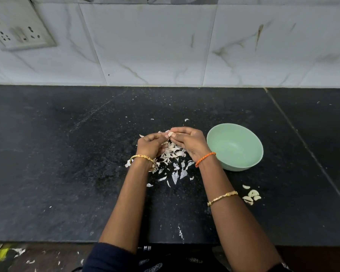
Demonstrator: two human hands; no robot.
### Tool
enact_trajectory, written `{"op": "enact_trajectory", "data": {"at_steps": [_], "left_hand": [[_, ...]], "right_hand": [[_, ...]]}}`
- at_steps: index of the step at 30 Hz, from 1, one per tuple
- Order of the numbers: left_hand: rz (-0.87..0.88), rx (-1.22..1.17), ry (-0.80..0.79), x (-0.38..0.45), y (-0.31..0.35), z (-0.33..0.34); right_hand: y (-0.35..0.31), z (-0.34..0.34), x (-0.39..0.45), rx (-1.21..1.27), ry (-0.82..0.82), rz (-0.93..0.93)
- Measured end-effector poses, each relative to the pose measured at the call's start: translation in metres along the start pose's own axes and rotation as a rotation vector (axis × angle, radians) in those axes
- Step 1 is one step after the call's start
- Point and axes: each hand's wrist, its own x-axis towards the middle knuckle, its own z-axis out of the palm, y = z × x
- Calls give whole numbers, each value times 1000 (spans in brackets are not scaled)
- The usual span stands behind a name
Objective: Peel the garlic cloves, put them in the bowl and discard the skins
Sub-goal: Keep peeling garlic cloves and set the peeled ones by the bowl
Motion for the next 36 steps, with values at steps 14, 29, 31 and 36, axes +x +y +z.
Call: {"op": "enact_trajectory", "data": {"at_steps": [14, 29, 31, 36], "left_hand": [[159, 261, 85, 15, 5, -18], [294, 262, 12, 13, -2, -25], [260, 243, 19, 15, -1, -26], [120, 256, -20, 12, 7, -26]], "right_hand": [[18, 27, -1, -99, 36, -88], [23, 35, -6, -265, 128, -219], [24, 34, -6, -264, 114, -221], [33, 35, -11, -171, 107, -255]]}}
